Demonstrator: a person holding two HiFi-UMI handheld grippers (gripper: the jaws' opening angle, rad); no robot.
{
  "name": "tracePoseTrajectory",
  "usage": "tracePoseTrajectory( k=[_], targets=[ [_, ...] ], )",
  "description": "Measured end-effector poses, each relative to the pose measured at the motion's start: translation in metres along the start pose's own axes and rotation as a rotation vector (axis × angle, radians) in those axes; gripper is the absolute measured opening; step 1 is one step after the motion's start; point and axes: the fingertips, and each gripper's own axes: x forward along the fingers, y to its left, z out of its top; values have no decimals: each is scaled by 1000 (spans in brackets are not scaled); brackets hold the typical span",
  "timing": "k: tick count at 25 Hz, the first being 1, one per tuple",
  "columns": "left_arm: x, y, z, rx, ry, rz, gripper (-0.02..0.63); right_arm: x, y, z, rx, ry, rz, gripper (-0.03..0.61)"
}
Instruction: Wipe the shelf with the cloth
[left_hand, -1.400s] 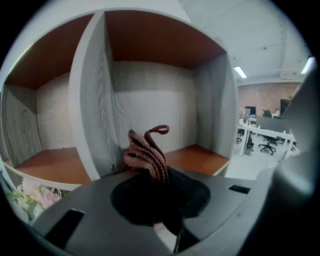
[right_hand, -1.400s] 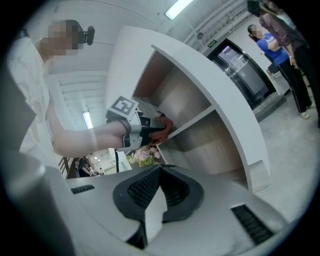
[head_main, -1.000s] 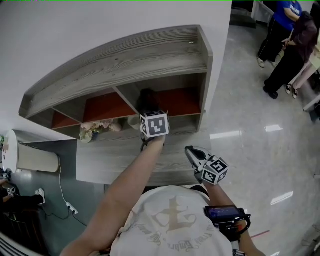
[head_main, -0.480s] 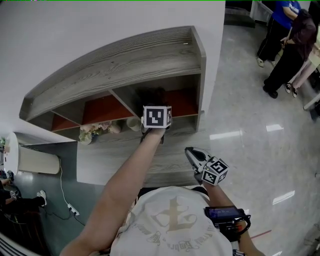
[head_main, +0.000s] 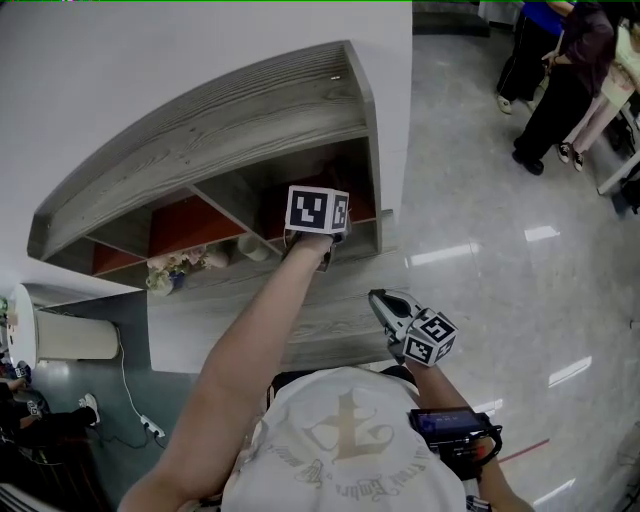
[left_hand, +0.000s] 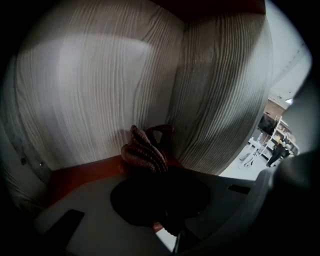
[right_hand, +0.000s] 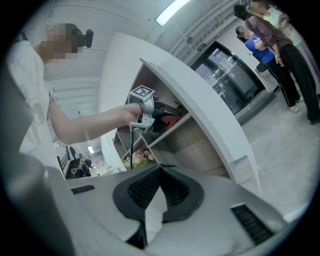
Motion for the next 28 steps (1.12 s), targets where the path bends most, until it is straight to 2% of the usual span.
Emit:
tracePoseTrajectory(
  k=[6, 13, 19, 23, 28],
  targets=[
    [9, -20, 4, 20, 13, -80, 64, -5, -8, 2, 10, -12, -17, 5],
    [2, -35, -12, 16, 44, -212, 64, 11, -5, -3, -1, 1, -6, 5],
    [-15, -49, -28, -4, -19, -302, 63, 11, 4, 0, -29, 35, 14, 5],
    [-27, -61, -45, 28, -88, -366, 64, 8, 7, 4, -40, 30, 15, 5],
    [-46, -52, -78, 44, -182, -360, 66, 9, 6, 3, -74, 46, 19, 5]
  ],
)
